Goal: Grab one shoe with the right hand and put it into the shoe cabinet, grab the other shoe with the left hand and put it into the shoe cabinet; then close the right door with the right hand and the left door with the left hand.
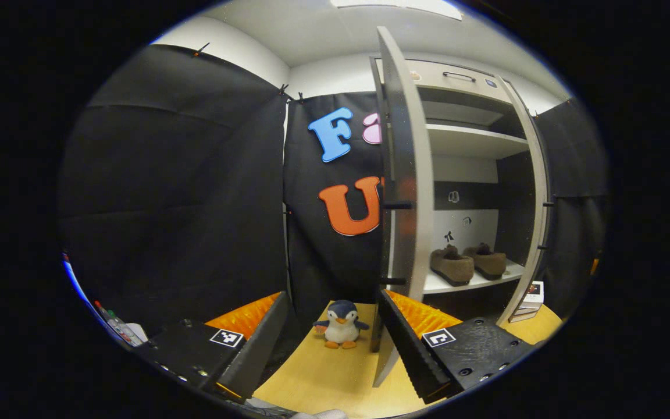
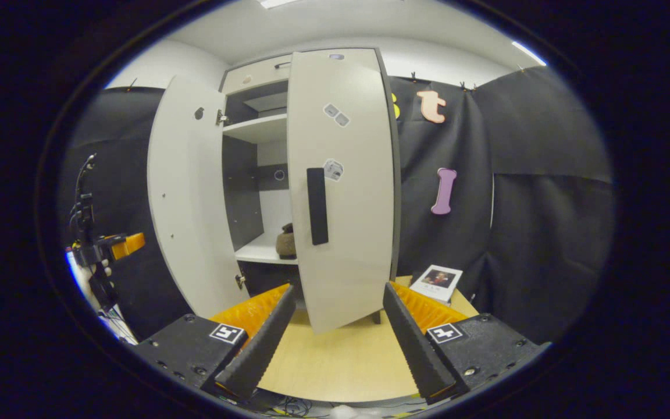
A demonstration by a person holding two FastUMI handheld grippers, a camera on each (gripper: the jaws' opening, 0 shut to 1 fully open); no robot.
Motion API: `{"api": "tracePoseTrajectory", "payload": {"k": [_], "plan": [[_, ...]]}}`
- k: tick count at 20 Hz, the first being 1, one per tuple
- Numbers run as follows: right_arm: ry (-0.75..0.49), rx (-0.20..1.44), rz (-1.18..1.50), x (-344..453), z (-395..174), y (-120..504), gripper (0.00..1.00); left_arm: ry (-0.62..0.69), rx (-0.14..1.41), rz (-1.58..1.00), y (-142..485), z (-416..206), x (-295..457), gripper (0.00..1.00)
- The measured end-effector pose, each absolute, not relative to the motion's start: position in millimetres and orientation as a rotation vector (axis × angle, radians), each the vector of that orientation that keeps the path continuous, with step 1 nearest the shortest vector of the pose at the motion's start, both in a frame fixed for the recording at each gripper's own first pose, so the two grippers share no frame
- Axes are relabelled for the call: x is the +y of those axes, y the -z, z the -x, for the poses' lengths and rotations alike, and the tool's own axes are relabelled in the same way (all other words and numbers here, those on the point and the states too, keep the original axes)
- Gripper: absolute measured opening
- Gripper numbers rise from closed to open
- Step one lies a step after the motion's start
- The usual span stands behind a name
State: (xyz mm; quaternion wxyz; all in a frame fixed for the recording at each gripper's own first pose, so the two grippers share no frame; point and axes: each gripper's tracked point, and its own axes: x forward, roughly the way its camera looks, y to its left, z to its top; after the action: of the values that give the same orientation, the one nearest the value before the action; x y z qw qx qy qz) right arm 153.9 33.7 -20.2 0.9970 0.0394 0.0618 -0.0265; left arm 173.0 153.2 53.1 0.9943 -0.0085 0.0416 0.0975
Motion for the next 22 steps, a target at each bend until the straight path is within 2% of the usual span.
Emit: {"api": "tracePoseTrajectory", "payload": {"k": [7, 15, 16, 17, 18, 20, 22], "plan": [[0.141, 0.184, -0.088, 42, -104, 51, 0.99, -0.176, 0.066, 0.012, -64, -234, 170, 0.95], [0.133, 0.182, -0.090, 48, -107, 44, 0.98, -0.181, -0.010, -0.060, -82, -233, 162, 0.91], [0.129, 0.180, -0.091, 48, -108, 44, 0.97, -0.182, -0.013, -0.066, -83, -233, 159, 0.89], [0.125, 0.185, -0.093, 47, -108, 46, 0.96, -0.178, -0.015, -0.066, -83, -232, 155, 0.81], [0.123, 0.188, -0.096, 46, -108, 48, 0.98, -0.173, -0.012, -0.061, -82, -232, 150, 0.86], [0.121, 0.195, -0.094, 40, -107, 51, 0.97, -0.157, -0.010, -0.049, -81, -232, 137, 0.82], [0.117, 0.198, -0.091, 32, -106, 53, 0.97, -0.140, -0.008, -0.050, -82, -232, 121, 0.85]]}}
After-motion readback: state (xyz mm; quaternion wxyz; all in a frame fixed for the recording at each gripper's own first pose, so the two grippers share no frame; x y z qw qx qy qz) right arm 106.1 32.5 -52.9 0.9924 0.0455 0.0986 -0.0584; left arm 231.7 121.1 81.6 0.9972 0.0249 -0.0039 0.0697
